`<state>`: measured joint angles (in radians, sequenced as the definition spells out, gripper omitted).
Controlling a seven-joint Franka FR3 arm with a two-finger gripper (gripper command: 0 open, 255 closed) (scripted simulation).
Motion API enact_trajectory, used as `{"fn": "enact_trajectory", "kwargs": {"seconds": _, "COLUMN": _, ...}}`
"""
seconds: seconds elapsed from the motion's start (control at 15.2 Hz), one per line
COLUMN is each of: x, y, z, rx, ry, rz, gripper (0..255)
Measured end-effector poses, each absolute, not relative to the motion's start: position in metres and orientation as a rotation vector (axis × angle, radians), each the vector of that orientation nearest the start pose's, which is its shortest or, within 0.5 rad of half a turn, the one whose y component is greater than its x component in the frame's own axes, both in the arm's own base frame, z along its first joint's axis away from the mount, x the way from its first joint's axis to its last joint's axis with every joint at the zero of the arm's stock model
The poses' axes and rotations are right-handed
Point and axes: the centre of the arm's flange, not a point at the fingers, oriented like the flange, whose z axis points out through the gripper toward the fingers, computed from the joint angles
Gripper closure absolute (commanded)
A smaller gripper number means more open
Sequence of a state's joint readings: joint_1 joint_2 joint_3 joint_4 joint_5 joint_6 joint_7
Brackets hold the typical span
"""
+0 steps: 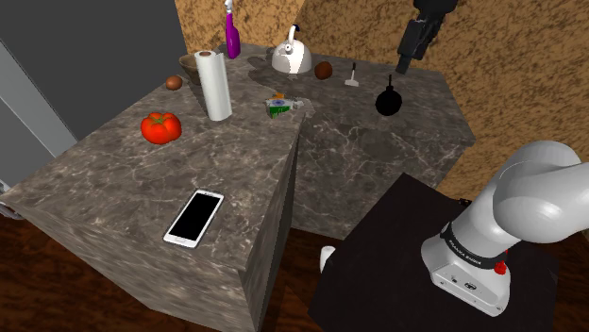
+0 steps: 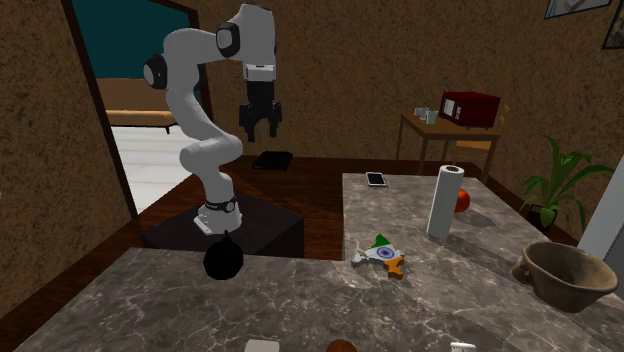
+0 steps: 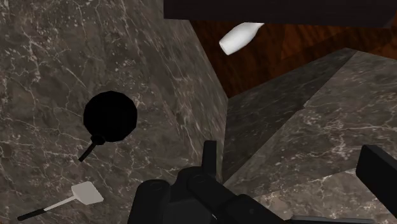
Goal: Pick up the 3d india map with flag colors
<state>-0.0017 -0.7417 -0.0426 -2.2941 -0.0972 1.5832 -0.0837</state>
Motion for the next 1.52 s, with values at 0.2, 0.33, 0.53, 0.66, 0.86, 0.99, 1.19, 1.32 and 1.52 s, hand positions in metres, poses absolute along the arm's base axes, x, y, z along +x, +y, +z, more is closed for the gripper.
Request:
{"fn": "enact_trajectory", "kwargs": {"seconds": 0.2, "x": 0.332, "y": -0.033, "z": 0.599, "rx": -3.207, "ry": -0.097, "rz": -0.041, "gripper": 0}}
{"fn": "enact_trajectory", "kwargs": {"seconds": 0.33, "x": 0.352, "y": -0.038, "z": 0.589, "rx": -3.203, "ry": -0.123, "rz": -0.041, "gripper": 0}}
{"fn": "enact_trajectory", "kwargs": {"seconds": 0.53, "x": 0.384, "y": -0.043, "z": 0.568, "rx": -3.194, "ry": -0.165, "rz": -0.040, "gripper": 0}}
{"fn": "enact_trajectory", "kwargs": {"seconds": 0.66, "x": 0.406, "y": -0.047, "z": 0.555, "rx": -3.188, "ry": -0.193, "rz": -0.043, "gripper": 0}}
{"fn": "enact_trajectory", "kwargs": {"seconds": 0.86, "x": 0.439, "y": -0.054, "z": 0.528, "rx": -3.178, "ry": -0.234, "rz": -0.041, "gripper": 0}}
{"fn": "enact_trajectory", "kwargs": {"seconds": 0.99, "x": 0.463, "y": -0.058, "z": 0.513, "rx": -3.172, "ry": -0.261, "rz": -0.042, "gripper": 0}}
{"fn": "enact_trajectory", "kwargs": {"seconds": 1.19, "x": 0.492, "y": -0.061, "z": 0.494, "rx": -3.162, "ry": -0.303, "rz": -0.042, "gripper": 0}}
{"fn": "enact_trajectory", "kwargs": {"seconds": 1.32, "x": 0.516, "y": -0.063, "z": 0.481, "rx": -3.155, "ry": -0.331, "rz": -0.044, "gripper": 0}}
{"fn": "enact_trajectory", "kwargs": {"seconds": 1.52, "x": 0.548, "y": -0.065, "z": 0.455, "rx": -3.143, "ry": -0.372, "rz": -0.043, "gripper": 0}}
